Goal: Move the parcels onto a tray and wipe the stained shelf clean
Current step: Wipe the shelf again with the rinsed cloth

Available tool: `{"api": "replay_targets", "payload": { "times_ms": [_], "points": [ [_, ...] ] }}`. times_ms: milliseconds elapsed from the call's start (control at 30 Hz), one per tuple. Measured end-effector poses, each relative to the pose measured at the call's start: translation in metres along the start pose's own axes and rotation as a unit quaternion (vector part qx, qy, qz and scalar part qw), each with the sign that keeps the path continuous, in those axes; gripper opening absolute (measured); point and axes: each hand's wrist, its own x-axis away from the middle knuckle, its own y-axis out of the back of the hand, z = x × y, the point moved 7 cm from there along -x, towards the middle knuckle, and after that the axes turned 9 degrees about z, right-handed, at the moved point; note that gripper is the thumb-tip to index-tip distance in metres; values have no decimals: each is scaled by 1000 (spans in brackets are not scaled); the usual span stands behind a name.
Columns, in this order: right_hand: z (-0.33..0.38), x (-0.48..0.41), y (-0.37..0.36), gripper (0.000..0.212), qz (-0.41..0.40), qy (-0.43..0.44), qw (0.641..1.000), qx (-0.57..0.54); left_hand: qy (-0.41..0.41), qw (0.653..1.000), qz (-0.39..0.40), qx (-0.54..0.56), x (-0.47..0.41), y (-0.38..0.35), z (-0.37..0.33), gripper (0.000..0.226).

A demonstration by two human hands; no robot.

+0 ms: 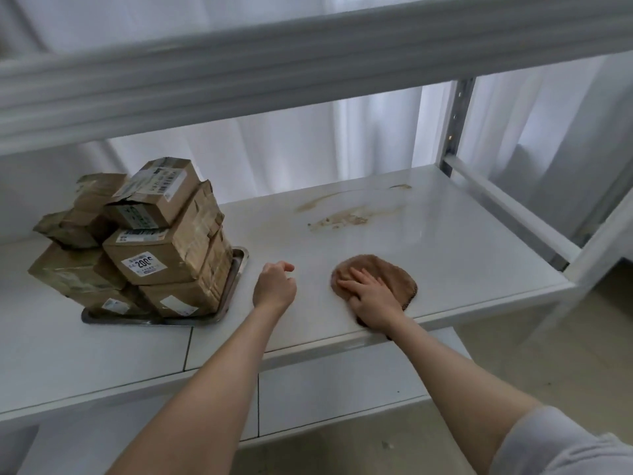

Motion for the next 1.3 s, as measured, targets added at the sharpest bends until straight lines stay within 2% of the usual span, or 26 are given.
{"api": "replay_targets", "payload": {
  "times_ms": [133,233,300,400,567,800,1067,1300],
  "points": [
    [-48,10,29,52,-92,-153,984,-19,39,997,3,-71,4,6,12,40],
    [-34,6,28,52,-131,-194,969,-84,59,984,-17,-166,10,22,23,39],
    [-11,-4,19,49,-130,-168,970,-123,91,973,-7,-213,13,30,35,36],
    [31,-24,-2,46,-75,-94,985,-126,127,966,35,-221,11,30,50,36],
    [98,-54,-29,51,9,10,996,-85,136,968,64,-200,0,28,53,39],
    [141,-91,-45,54,93,76,992,-37,119,973,74,-185,-33,33,48,37],
    [143,-134,-44,57,96,50,993,55,143,966,91,-196,-44,32,48,44],
    [103,-138,-23,64,32,-74,995,52,156,959,113,-207,-41,36,53,51]
  ]
}}
